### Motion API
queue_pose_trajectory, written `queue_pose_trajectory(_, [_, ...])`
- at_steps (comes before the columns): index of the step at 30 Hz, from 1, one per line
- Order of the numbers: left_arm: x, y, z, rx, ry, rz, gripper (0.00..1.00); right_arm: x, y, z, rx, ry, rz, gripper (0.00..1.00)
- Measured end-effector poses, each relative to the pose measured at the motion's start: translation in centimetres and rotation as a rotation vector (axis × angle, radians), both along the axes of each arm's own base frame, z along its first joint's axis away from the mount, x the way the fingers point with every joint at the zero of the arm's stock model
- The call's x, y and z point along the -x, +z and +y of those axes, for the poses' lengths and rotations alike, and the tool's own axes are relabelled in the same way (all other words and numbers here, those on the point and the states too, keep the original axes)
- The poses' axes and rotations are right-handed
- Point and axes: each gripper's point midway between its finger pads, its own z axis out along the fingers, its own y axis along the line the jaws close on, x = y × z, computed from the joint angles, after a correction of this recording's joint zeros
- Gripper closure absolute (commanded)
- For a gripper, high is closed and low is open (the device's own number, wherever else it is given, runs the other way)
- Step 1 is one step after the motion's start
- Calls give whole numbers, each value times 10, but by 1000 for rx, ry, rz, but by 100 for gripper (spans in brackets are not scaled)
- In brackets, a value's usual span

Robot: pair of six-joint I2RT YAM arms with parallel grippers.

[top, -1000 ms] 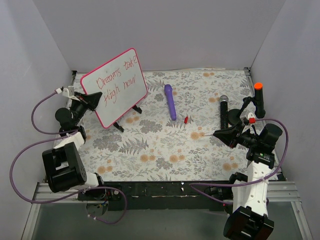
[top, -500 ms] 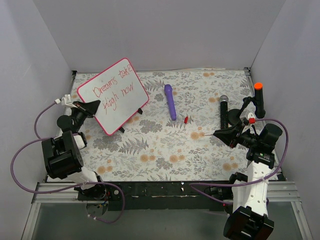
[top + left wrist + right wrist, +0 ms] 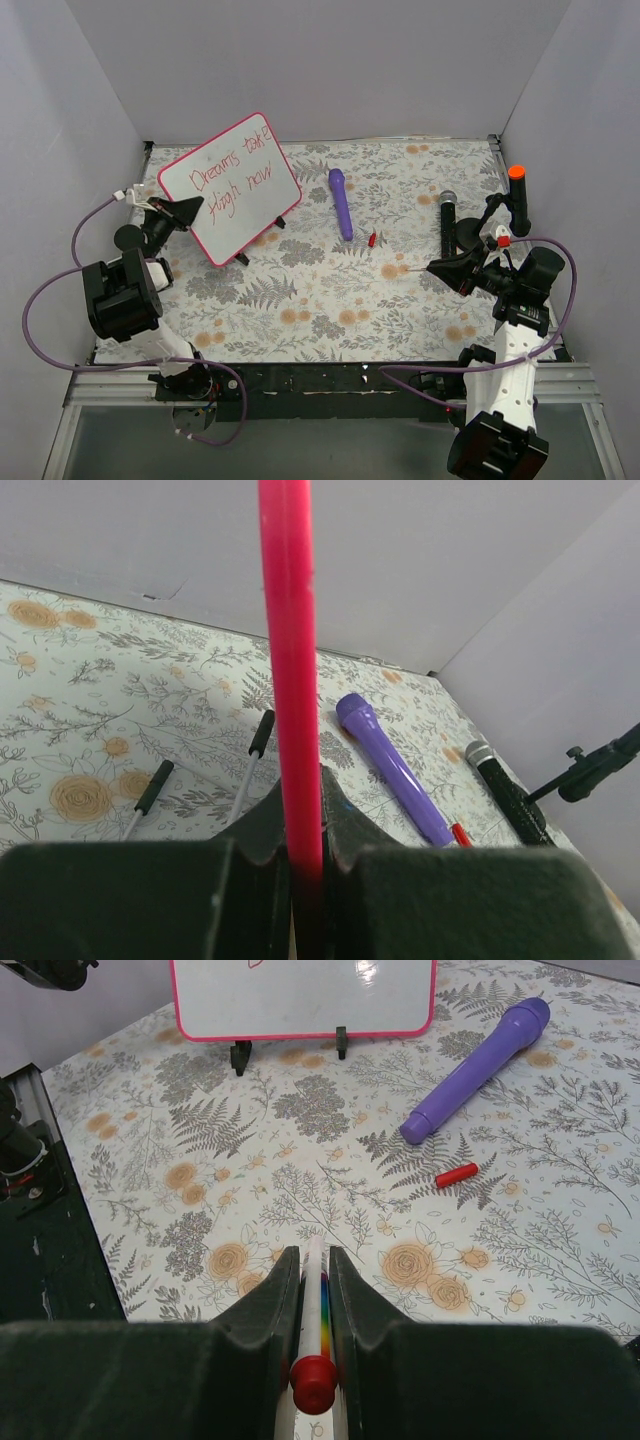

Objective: Write a sentence on the whiteboard
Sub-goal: Place the whiteboard on the whiteboard stand.

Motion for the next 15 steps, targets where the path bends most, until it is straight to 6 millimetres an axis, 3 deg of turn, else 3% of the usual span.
queue_pose_trajectory(15, [-9,-9,1,-43,-56,-12,94,-3,-5,-1,-18,0,40,99])
